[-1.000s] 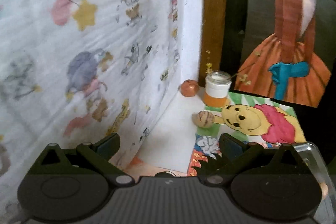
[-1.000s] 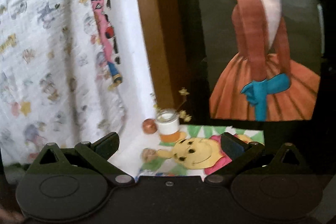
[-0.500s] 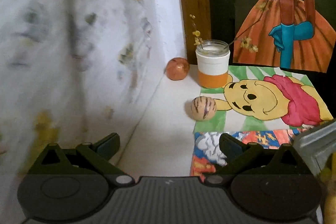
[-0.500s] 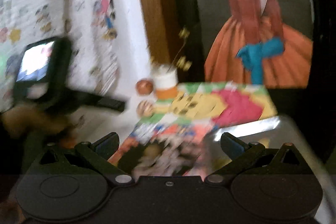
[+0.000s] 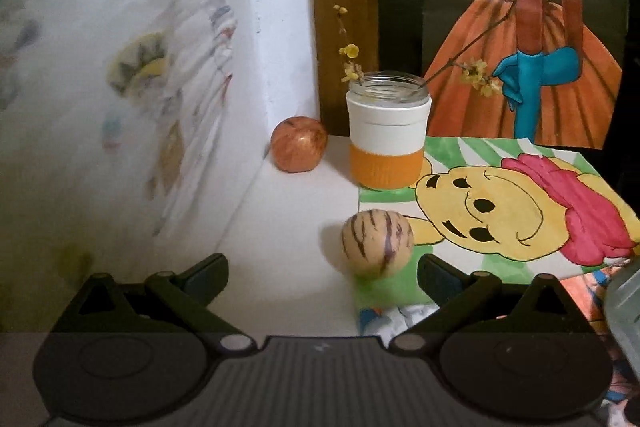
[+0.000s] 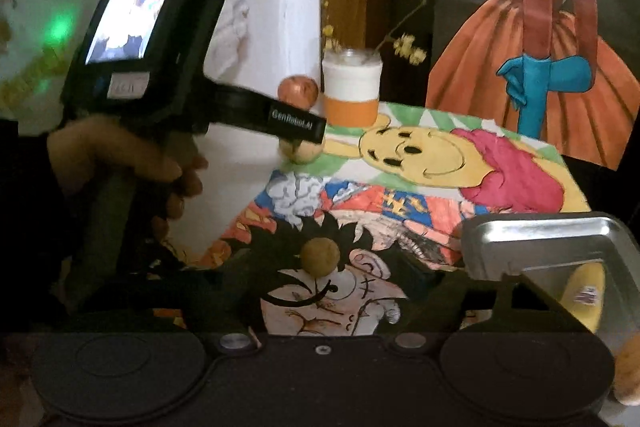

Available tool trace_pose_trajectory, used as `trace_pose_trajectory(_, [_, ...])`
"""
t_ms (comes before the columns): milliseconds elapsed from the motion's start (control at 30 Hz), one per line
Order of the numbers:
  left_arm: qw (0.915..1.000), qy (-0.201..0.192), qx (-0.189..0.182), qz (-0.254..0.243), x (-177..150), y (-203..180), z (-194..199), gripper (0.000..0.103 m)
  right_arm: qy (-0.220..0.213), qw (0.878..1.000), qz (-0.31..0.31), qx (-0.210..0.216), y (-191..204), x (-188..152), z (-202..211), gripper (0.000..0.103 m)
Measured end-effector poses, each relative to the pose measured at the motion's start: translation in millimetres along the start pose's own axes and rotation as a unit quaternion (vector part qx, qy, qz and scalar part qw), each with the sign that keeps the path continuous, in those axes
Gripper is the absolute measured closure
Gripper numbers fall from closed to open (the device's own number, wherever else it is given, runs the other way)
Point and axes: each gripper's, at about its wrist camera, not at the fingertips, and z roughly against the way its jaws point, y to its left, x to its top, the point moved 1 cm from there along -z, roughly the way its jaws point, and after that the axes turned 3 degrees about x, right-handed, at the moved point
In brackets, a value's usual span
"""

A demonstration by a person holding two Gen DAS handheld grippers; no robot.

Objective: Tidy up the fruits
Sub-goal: 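Move the left gripper toward the striped pale fruit while the right gripper approaches the walnut, then grasp the striped pale fruit with the left gripper while the right gripper grasps the walnut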

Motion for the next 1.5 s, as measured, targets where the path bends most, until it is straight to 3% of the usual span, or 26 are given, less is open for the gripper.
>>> trace_pose_trajectory(133, [0.9996, -0.009, -0.002, -0.025, -4, -3, -16, 0.0, 0.007, 1.0, -0.007, 0.014, -3, -1, -11, 0.038])
trace_pose_trajectory(400, [0.9977, -0.014, -0.048, -0.046, -4, -14, -36, 0.003, 0.02, 0.999, -0.012, 0.026, -4, -7, -24, 0.047])
trace_pose_trajectory(567, [0.9968, 0.006, -0.07, -0.037, -3, -17, -49, 0.022, 0.019, 0.999, -0.013, 0.03, -4, -9, -24, 0.048])
trace_pose_trajectory(867, [0.9955, 0.013, -0.089, -0.029, 2, -21, -55, 0.045, 0.017, 1.0, 0.006, 0.022, -4, -9, -26, 0.054])
trace_pose_trajectory(1133, [0.9935, 0.031, -0.109, -0.007, -3, -12, -39, 0.046, 0.017, 0.999, 0.048, 0.009, 0, -6, -35, 0.055])
trace_pose_trajectory(1233, [0.9926, 0.021, -0.119, -0.017, -6, -7, -27, 0.046, 0.015, 0.998, 0.057, 0.01, 1, -4, -37, 0.056])
trace_pose_trajectory(1500, [0.9909, 0.024, -0.13, -0.028, -6, -9, -15, 0.046, 0.015, 0.999, 0.04, 0.022, -4, -2, -42, 0.074])
